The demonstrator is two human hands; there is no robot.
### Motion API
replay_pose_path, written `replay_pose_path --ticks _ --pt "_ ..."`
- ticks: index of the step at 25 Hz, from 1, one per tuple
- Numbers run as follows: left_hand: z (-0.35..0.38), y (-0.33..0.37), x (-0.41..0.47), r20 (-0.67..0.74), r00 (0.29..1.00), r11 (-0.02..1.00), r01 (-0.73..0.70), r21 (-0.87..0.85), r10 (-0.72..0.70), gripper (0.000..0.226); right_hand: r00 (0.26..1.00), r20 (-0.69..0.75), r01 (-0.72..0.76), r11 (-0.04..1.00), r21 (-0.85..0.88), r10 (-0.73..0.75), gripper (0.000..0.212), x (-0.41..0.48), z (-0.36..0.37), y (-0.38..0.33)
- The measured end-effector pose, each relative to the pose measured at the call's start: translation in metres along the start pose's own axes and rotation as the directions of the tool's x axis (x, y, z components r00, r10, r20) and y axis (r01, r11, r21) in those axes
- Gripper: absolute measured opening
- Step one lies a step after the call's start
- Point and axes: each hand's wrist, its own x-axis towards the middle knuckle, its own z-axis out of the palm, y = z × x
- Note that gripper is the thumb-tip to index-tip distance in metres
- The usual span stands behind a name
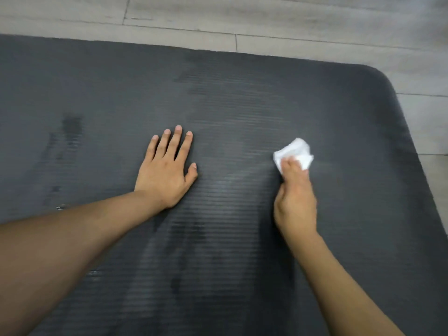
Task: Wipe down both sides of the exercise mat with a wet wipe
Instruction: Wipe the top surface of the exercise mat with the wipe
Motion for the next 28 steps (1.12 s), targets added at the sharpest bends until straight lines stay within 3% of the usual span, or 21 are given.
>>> replay_pose_path --ticks 1,3,4,5,6,7,9,10,11,12,13,14,15,16,18,19,20,21,23,25,28 --pt "-0.005 0.001 -0.005 -0.008 1.000 1.000 0.007 -0.006 -0.007 0.077 0.966 0.096 0.239 0.971 0.026 -0.240 0.049 -0.019 0.021 -0.031" --pt "-0.016 0.000 -0.024 -0.033 0.999 0.998 0.015 -0.067 -0.017 0.072 0.719 0.272 0.652 0.756 0.054 -0.639 0.050 -0.047 0.043 -0.064" --pt "-0.021 -0.001 -0.040 -0.049 0.999 0.995 0.017 -0.101 -0.022 0.069 0.618 0.334 0.737 0.673 0.072 -0.712 0.051 -0.038 0.043 -0.062" --pt "-0.023 -0.004 -0.061 -0.062 0.998 0.993 0.020 -0.120 -0.028 0.066 0.566 0.356 0.779 0.624 0.067 -0.744 0.053 -0.021 0.042 -0.048" --pt "-0.025 -0.005 -0.085 -0.062 0.998 0.991 0.024 -0.129 -0.032 0.065 0.575 0.352 0.782 0.623 0.028 -0.738 0.053 -0.002 0.037 -0.033" --pt "-0.024 -0.004 -0.107 -0.045 0.998 0.991 0.027 -0.134 -0.034 0.064 0.657 0.330 0.726 0.686 -0.036 -0.678 0.052 0.018 0.029 -0.015" --pt "-0.014 0.001 -0.138 -0.010 1.000 0.992 0.025 -0.126 -0.027 0.064 0.895 0.215 0.428 0.890 -0.158 -0.392 0.051 0.060 0.011 0.016" --pt "-0.006 0.004 -0.145 -0.002 1.000 0.993 0.027 -0.118 -0.027 0.065 0.965 0.142 0.245 0.954 -0.172 -0.222 0.050 0.075 0.006 0.023" --pt "0.001 0.005 -0.148 0.004 0.999 0.993 0.036 -0.112 -0.036 0.066 0.992 0.082 0.112 0.981 -0.158 -0.100 0.050 0.078 0.010 0.016" --pt "0.005 0.006 -0.149 0.007 0.999 0.992 0.051 -0.114 -0.050 0.067 0.995 0.065 0.086 0.991 -0.104 -0.080 0.050 0.071 0.020 -0.002" --pt "0.007 0.006 -0.148 0.009 0.998 0.991 0.062 -0.118 -0.061 0.068 0.983 0.090 0.163 0.986 -0.019 -0.161 0.049 0.055 0.033 -0.024" --pt "0.008 0.006 -0.147 0.012 0.998 0.991 0.065 -0.116 -0.064 0.069 0.940 0.150 0.299 0.951 0.075 -0.307 0.047 0.029 0.048 -0.045" --pt "0.009 0.005 -0.147 0.016 0.998 0.992 0.064 -0.106 -0.063 0.069 0.842 0.236 0.461 0.874 0.153 -0.485 0.046 -0.003 0.061 -0.065" --pt "0.009 0.005 -0.147 0.016 0.998 0.993 0.062 -0.097 -0.060 0.069 0.698 0.306 0.614 0.761 0.212 -0.648 0.048 -0.032 0.066 -0.083" --pt "0.009 0.005 -0.146 0.014 0.998 0.995 0.056 -0.084 -0.055 0.069 0.441 0.404 0.797 0.557 0.234 -0.801 0.053 -0.043 0.061 -0.090" --pt "0.010 0.005 -0.144 0.017 0.998 0.996 0.054 -0.076 -0.053 0.069 0.382 0.410 0.834 0.500 0.233 -0.828 0.052 -0.022 0.056 -0.080" --pt "0.010 0.005 -0.143 0.023 0.998 0.996 0.055 -0.068 -0.054 0.069 0.394 0.400 0.846 0.497 0.194 -0.827 0.050 0.004 0.051 -0.067" --pt "0.010 0.005 -0.142 0.028 0.998 0.996 0.057 -0.065 -0.056 0.069 0.472 0.393 0.817 0.559 0.142 -0.789 0.048 0.032 0.046 -0.053" --pt "0.011 0.006 -0.143 0.026 0.998 0.996 0.067 -0.060 -0.065 0.069 0.737 0.328 0.614 0.788 0.039 -0.590 0.043 0.088 0.034 -0.023" --pt "0.012 0.008 -0.145 0.017 0.996 0.994 0.085 -0.070 -0.084 0.068 0.904 0.260 0.369 0.926 -0.078 -0.338 0.046 0.122 0.025 -0.003" --pt "0.013 0.014 -0.140 0.012 0.993 0.990 0.116 -0.081 -0.115 0.068 0.960 0.220 0.219 0.951 -0.216 -0.172 0.051 0.140 0.022 0.001"
